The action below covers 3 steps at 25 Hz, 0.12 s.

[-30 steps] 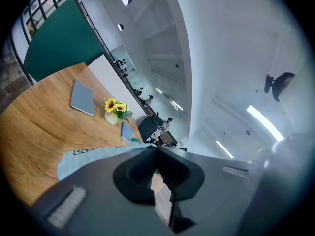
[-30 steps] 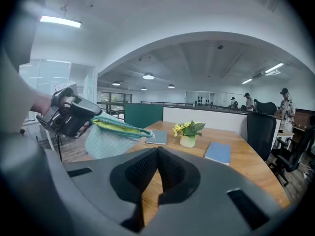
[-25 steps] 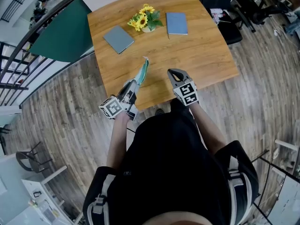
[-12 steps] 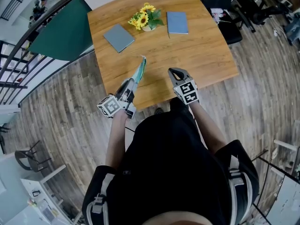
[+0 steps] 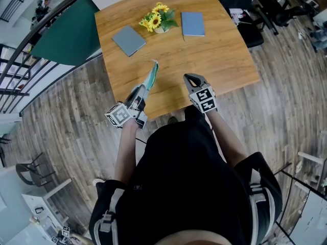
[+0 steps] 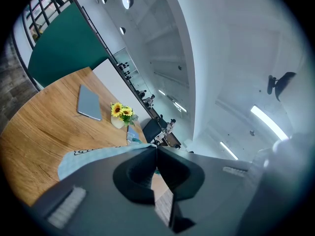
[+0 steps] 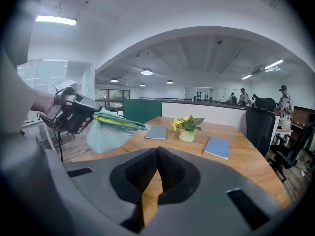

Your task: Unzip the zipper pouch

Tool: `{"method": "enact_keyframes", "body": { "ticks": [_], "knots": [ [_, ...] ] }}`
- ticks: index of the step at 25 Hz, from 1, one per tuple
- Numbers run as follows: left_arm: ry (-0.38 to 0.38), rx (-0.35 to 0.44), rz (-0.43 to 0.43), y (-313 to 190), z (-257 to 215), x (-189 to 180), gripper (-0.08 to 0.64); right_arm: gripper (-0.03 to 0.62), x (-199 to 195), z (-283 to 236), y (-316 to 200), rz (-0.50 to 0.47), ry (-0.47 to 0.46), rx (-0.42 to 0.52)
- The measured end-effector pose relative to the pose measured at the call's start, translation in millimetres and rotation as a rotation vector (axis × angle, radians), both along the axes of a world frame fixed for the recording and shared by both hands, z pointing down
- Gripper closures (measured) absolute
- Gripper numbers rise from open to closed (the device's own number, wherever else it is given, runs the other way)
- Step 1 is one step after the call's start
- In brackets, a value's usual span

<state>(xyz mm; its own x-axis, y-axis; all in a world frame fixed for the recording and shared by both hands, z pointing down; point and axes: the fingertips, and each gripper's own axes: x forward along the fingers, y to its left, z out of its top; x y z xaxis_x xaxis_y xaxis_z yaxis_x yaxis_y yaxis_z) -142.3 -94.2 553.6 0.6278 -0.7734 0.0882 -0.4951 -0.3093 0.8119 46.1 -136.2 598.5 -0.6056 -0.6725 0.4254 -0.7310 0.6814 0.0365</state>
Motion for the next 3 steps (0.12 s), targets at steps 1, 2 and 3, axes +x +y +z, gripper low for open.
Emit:
{"method": "enact_keyframes", "body": {
  "ticks": [1,2,3],
  "knots": [
    [0.001,-0.001,0.001,0.0,0.1,0.7,0.558,0.591,0.2,0.2,-0.3,0.0,-0.001,0.001],
    [0.003,-0.001,0.002,0.1,0.0,1.5,0.558,0.591,0.3,0.4,-0.6,-0.001,-0.001,0.002],
    [0.005,-0.001,0.003,0.2,-0.2,2.3,0.558,0.591,0.5,0.6,-0.8,-0.001,-0.001,0.003]
  ]
}}
